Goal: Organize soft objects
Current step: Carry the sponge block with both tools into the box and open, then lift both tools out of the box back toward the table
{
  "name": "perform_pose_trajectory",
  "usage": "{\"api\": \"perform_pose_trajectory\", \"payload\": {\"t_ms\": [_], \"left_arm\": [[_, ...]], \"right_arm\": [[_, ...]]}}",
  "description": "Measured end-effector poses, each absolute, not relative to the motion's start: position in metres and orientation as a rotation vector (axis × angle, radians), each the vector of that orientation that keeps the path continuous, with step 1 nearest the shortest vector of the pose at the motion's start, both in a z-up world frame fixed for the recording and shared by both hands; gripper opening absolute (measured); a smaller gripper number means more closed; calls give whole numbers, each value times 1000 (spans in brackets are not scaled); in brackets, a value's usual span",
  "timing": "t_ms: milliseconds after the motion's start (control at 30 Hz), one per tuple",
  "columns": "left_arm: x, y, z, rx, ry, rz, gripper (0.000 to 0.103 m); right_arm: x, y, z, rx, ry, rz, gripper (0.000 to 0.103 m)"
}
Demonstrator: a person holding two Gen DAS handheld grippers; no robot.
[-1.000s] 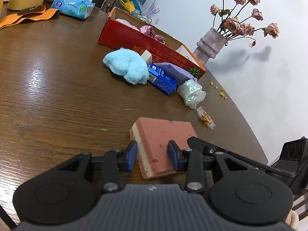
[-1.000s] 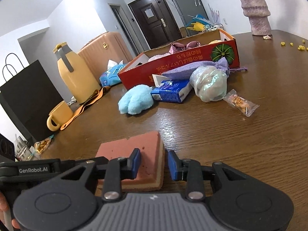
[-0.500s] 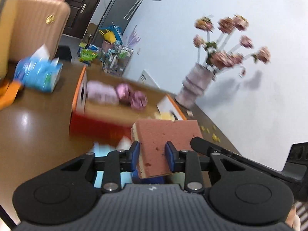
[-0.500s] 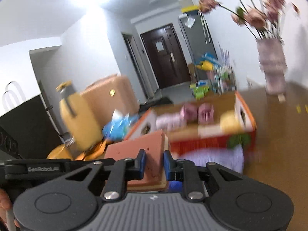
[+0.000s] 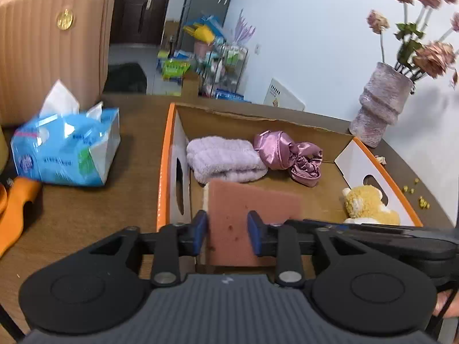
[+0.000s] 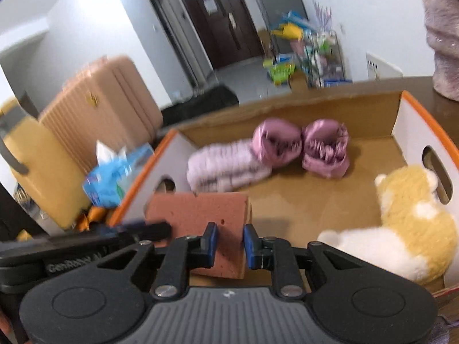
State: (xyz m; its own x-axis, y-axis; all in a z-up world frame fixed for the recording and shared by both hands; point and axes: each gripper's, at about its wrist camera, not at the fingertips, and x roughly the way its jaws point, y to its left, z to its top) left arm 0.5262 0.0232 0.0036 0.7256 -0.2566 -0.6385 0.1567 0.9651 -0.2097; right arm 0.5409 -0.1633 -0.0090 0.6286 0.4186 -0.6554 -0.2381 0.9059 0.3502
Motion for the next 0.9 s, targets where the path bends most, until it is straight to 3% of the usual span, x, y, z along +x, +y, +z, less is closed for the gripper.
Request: {"api": "perform_pose_trajectory", "payload": {"t_ms": [300, 467, 533, 700, 900], "left_arm": [[489, 21, 50, -77, 645, -216, 36], [447, 17, 94, -31, 518, -187, 48], [431, 16, 108, -30, 479, -182, 60], [387, 13, 134, -23, 351, -161, 76], [333, 3, 150, 0, 230, -116, 91]], "right_arm": [[513, -181, 35, 183, 735, 375, 24], [464, -216, 92, 109, 582, 349, 33], [444, -232, 111, 84, 517, 316, 38], [393, -263, 152, 9, 339, 226, 60], [336, -284, 168, 4, 206, 217, 69]]}}
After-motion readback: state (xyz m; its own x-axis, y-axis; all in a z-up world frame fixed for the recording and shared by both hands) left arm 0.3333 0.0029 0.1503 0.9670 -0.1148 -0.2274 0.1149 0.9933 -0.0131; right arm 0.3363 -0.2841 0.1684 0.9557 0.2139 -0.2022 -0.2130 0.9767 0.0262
